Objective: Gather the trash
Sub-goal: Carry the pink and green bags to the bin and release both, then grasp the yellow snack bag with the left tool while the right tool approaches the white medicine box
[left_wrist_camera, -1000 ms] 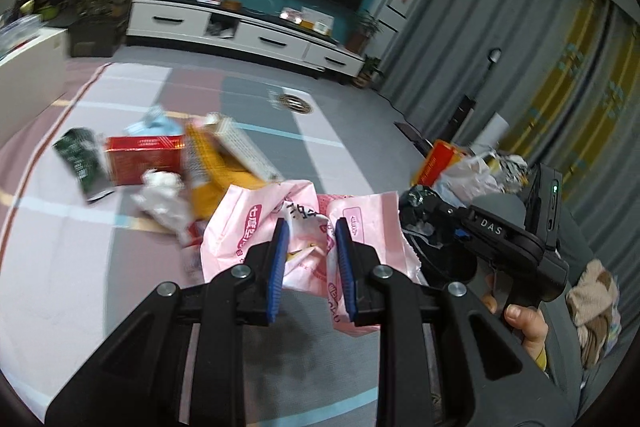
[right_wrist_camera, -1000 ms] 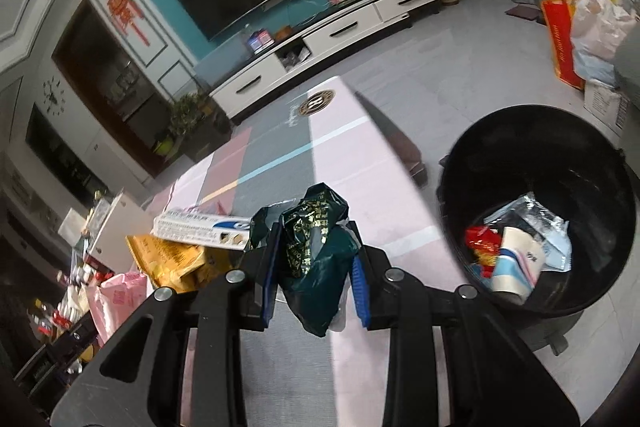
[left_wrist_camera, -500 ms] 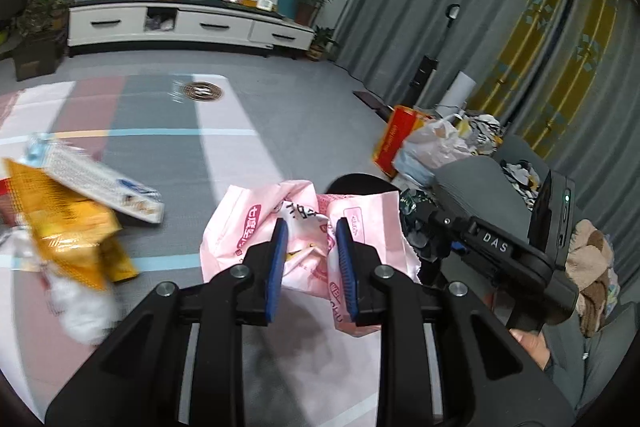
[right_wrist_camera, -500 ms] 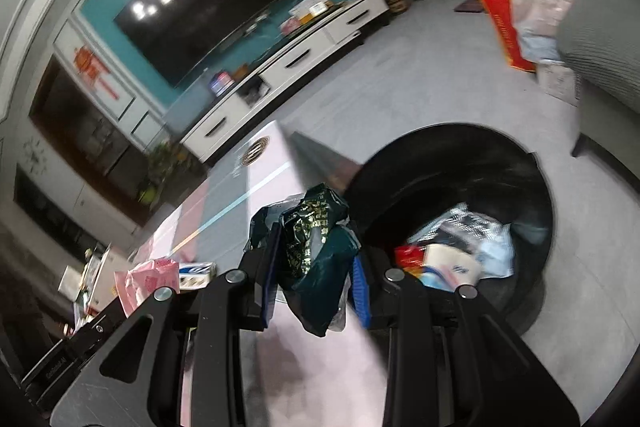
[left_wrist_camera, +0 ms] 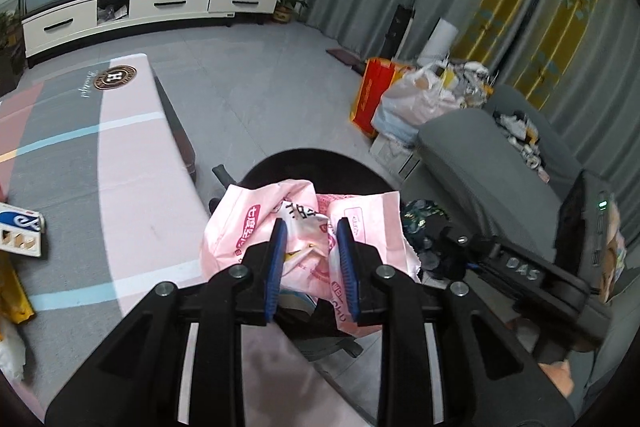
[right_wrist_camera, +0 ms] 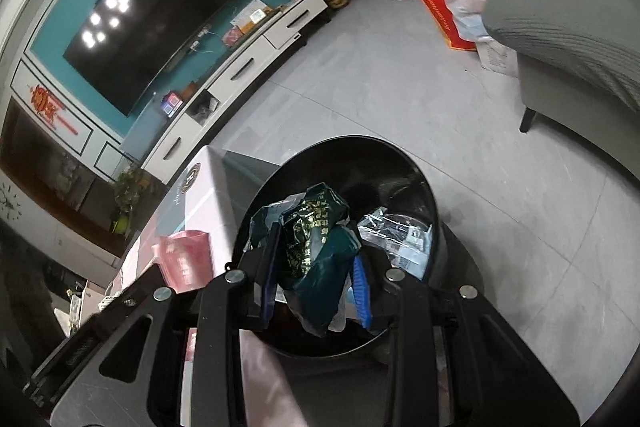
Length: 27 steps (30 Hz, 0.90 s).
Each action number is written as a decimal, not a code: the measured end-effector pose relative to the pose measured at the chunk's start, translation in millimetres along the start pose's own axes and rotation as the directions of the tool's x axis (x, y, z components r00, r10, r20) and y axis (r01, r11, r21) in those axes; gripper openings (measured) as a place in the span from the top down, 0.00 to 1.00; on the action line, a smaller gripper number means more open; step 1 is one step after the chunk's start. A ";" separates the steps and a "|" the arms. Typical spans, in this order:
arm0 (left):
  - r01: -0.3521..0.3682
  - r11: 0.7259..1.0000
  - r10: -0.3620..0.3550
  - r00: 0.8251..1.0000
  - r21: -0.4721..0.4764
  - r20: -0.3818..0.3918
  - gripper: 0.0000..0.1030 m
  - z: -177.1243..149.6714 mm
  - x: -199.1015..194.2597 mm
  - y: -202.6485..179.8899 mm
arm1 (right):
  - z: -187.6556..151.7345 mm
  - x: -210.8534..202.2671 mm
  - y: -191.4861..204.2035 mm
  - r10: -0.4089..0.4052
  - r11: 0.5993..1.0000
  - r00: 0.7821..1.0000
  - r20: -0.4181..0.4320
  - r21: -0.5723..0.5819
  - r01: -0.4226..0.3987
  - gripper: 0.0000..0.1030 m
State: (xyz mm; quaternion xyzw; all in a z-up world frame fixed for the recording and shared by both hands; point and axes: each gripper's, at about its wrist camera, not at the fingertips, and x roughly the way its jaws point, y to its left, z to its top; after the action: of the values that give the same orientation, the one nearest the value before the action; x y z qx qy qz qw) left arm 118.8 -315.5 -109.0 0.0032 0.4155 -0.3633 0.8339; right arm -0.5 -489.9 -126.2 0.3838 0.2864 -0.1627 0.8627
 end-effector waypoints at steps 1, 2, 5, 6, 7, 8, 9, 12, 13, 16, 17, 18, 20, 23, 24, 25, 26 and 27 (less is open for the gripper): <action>-0.007 1.000 0.007 1.000 0.006 -0.008 0.73 -0.3 4.7 -1.4 | -0.3 -0.4 -1.8 -0.002 1.000 1.000 -0.001 0.004 0.002 0.68; -0.016 1.000 0.016 1.000 0.012 -0.018 0.72 -0.6 11.2 -2.5 | -0.5 -0.3 -2.7 -0.004 1.000 1.000 -0.004 0.007 0.004 0.68; -0.028 1.000 0.029 0.999 0.002 -0.034 0.68 0.1 23.5 -3.0 | -0.5 1.6 -7.5 -0.011 1.000 1.000 -0.022 0.028 0.011 0.66; -0.029 1.000 0.029 0.999 -0.002 -0.037 0.65 0.5 26.0 -3.3 | 0.1 2.8 -8.3 -0.012 0.999 1.000 -0.026 0.037 0.013 0.66; -0.029 1.000 0.029 0.999 -0.005 -0.037 0.62 0.4 28.2 -4.0 | -0.1 3.7 -11.5 -0.013 0.999 0.999 -0.032 0.052 0.015 0.65; -0.027 1.000 0.027 0.999 -0.006 -0.038 0.60 0.0 29.5 -4.0 | 0.1 4.1 -13.2 -0.013 0.998 0.999 -0.034 0.064 0.015 0.64; -0.021 1.000 0.020 0.999 -0.007 -0.038 0.55 -0.5 30.8 -4.8 | 1.8 4.5 -13.6 -0.013 0.997 0.999 -0.036 0.072 0.016 0.61; -0.012 1.000 0.012 0.999 -0.004 -0.030 0.39 -1.2 29.3 -5.5 | 1.6 4.2 -15.7 -0.023 0.995 0.999 -0.039 0.093 0.027 0.46; -0.010 1.000 0.010 1.000 -0.003 -0.024 0.38 -1.2 27.2 -5.4 | 1.5 3.6 -14.5 -0.025 0.995 0.999 -0.039 0.095 0.029 0.46; -0.004 1.000 0.004 1.000 0.003 -0.013 0.32 -2.8 20.4 -4.5 | 1.5 3.7 -12.1 -0.026 0.995 0.999 -0.037 0.092 0.030 0.46; -0.001 1.000 0.001 1.000 0.006 -0.008 0.31 -4.1 17.3 -3.9 | 1.2 3.9 -11.2 -0.024 0.995 0.999 -0.037 0.091 0.027 0.46; 0.000 1.000 0.000 1.000 0.009 -0.005 0.29 -5.1 15.3 -4.2 | 1.0 4.4 -10.4 -0.019 0.996 0.999 -0.038 0.091 0.022 0.46; -0.005 1.000 0.005 1.000 0.016 0.005 0.26 -10.8 7.5 -3.0 | 2.0 5.9 -8.5 -0.010 0.996 0.999 -0.041 0.086 0.013 0.46; -0.019 0.999 0.018 0.999 0.040 0.026 0.23 -21.2 -6.7 -3.0 | 1.7 6.9 -1.2 0.006 0.998 0.999 -0.038 0.067 -0.004 0.46; -0.026 0.999 0.025 0.999 0.047 0.030 0.22 -23.5 -10.8 -2.0 | 1.0 6.9 2.3 0.014 0.998 0.999 -0.035 0.054 -0.012 0.46; -0.041 0.997 0.039 0.999 0.059 0.039 0.22 -27.9 -17.2 -1.4 | -0.1 6.9 6.2 0.020 0.999 0.999 -0.034 0.044 -0.019 0.46; -0.050 0.996 0.047 0.998 0.073 0.049 0.22 -32.5 -23.9 -1.0 | -1.7 7.0 11.6 0.030 0.999 0.999 -0.032 0.027 -0.029 0.46; -0.057 0.995 0.052 0.997 0.083 0.056 0.21 -35.3 -28.4 0.0 | -2.1 7.5 15.6 0.035 0.999 0.999 -0.033 0.014 -0.035 0.46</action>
State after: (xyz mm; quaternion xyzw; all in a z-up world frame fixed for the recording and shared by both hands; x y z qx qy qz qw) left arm 83.4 -287.6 -112.4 0.0399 0.3768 -0.3575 0.8536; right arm 12.4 -478.6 -123.1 0.3974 0.2927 -0.1433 0.8578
